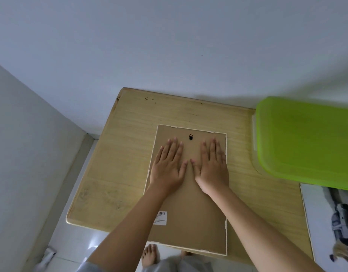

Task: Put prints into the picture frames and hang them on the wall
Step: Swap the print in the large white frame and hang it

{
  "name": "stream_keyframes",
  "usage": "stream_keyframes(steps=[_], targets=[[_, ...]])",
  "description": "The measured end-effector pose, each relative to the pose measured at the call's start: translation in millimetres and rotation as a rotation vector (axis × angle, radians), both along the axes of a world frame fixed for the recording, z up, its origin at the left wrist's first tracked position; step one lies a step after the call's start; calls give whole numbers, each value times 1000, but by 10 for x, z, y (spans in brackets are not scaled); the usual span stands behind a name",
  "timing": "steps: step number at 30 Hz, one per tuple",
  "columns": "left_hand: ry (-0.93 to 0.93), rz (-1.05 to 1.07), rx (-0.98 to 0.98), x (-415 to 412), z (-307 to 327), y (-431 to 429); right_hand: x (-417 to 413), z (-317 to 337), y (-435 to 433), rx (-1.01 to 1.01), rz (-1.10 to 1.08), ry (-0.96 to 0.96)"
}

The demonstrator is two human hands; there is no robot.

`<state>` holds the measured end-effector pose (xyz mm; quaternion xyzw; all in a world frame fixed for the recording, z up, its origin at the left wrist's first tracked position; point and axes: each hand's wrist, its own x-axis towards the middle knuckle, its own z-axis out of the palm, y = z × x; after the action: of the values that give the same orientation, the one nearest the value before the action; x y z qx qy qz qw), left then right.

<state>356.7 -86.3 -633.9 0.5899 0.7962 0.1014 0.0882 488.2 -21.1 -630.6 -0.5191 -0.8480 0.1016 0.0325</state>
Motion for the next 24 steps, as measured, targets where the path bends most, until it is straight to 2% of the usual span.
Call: stream_keyframes(steps=[5, 10, 14, 24], targets=[[-18, -47, -55, -23, 16, -10, -27, 31, 1, -46, 3, -27], [-64, -106, -74, -70, 170, -127, -85, 103, -165, -53, -103, 58], [-39, -57, 3, -46, 147, -476, 35, 53, -429, -46, -130, 77], [2, -28, -28, -51, -18, -637, 87, -39, -566, -2, -128, 49]])
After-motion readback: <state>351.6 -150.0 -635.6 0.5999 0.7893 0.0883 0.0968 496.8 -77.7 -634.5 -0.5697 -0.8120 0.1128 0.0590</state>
